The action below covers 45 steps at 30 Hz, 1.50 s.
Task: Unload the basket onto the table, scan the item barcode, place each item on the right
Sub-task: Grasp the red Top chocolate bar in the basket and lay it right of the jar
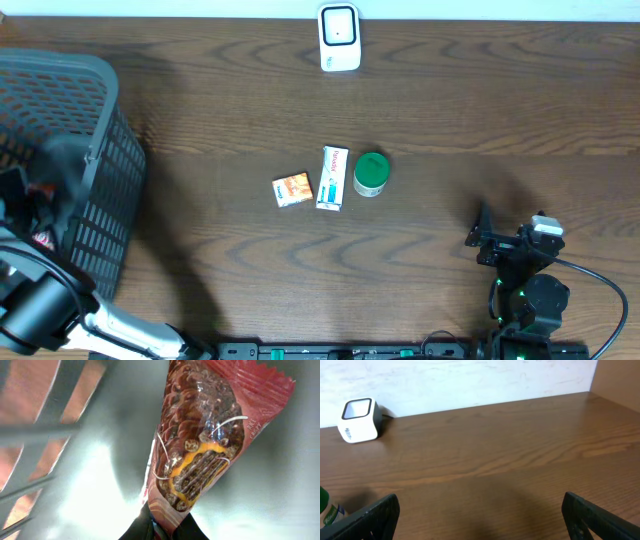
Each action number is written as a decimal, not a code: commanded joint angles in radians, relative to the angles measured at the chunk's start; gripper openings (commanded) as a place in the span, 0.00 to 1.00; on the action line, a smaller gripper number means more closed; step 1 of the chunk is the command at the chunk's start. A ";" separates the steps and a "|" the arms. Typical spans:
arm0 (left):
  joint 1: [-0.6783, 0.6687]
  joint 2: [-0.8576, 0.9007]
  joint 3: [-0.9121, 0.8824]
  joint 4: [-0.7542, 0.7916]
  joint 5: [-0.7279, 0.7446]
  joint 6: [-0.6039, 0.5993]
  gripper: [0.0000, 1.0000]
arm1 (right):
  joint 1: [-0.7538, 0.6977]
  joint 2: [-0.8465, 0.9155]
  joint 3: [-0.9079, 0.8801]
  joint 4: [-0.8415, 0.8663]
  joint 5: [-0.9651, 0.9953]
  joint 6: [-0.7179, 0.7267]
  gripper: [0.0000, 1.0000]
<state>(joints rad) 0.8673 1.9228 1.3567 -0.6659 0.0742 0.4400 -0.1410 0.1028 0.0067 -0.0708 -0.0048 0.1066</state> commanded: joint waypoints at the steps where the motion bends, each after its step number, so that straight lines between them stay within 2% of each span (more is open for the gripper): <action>1: -0.063 -0.162 0.058 0.015 0.192 -0.135 0.07 | 0.005 -0.004 -0.001 -0.004 -0.001 0.012 0.99; 3: -0.095 -0.253 0.058 0.041 0.277 -0.200 0.07 | 0.005 -0.004 -0.001 -0.004 -0.001 0.012 0.99; 6: -0.126 -0.383 0.058 0.098 0.285 -0.369 0.07 | 0.005 -0.004 -0.001 -0.004 -0.001 0.012 0.99; 10: -0.151 -0.563 0.058 0.126 0.319 -0.653 0.07 | 0.005 -0.004 -0.001 -0.004 -0.001 0.012 0.99; 12: -0.179 -0.628 0.058 0.126 0.469 -0.735 0.07 | 0.005 -0.004 -0.001 -0.004 -0.001 0.012 0.99; 13: -0.222 -0.660 0.058 0.126 0.628 -0.760 0.08 | 0.005 -0.004 -0.001 -0.004 -0.001 0.012 0.99; 15: -0.311 -0.676 0.053 0.121 0.814 -0.759 0.07 | 0.005 -0.004 -0.001 -0.004 -0.001 0.012 0.99; 17: -0.444 -0.668 0.051 0.055 0.902 -0.729 0.07 | 0.005 -0.004 -0.001 -0.004 -0.001 0.012 0.99; 21: -0.683 -0.627 0.042 -0.114 0.902 -0.512 0.07 | 0.005 -0.004 -0.001 -0.004 -0.001 0.012 0.99; 23: -0.872 -0.573 0.009 -0.164 0.902 -0.435 0.08 | 0.005 -0.004 -0.001 -0.004 -0.001 0.012 0.99; 24: -0.921 -0.555 -0.002 -0.164 0.901 -0.432 0.07 | 0.005 -0.004 -0.001 -0.004 -0.001 0.012 0.99; 25: -1.064 -0.482 -0.015 -0.160 0.902 -0.405 0.07 | 0.005 -0.004 -0.001 -0.004 -0.001 0.012 0.99; 27: -1.183 -0.402 -0.015 -0.145 0.901 -0.387 0.08 | 0.005 -0.004 -0.001 -0.004 -0.001 0.012 0.99; 34: -1.477 -0.161 -0.015 0.100 0.901 -0.399 0.08 | 0.005 -0.004 -0.001 -0.004 -0.001 0.012 0.99; 35: -1.503 -0.137 -0.015 0.137 0.896 -0.407 0.08 | 0.005 -0.004 -0.001 -0.004 -0.001 0.012 0.99; 38: -1.568 -0.087 -0.015 0.204 0.756 -0.502 0.08 | 0.005 -0.004 -0.001 -0.004 -0.001 0.012 0.99; 43: -1.682 -0.038 -0.015 0.243 0.388 -0.621 0.09 | 0.005 -0.004 -0.001 -0.004 -0.001 0.012 0.99; 44: -1.709 -0.028 -0.015 0.243 0.227 -0.655 0.13 | 0.005 -0.004 -0.001 -0.004 -0.001 0.012 0.99; 45: -1.725 -0.020 -0.015 0.245 0.125 -0.682 0.15 | 0.005 -0.004 -0.001 -0.004 -0.001 0.012 0.99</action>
<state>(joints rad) -0.8078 1.8717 1.3437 -0.4244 0.5968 -0.1345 -0.1410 0.1028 0.0067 -0.0708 -0.0051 0.1066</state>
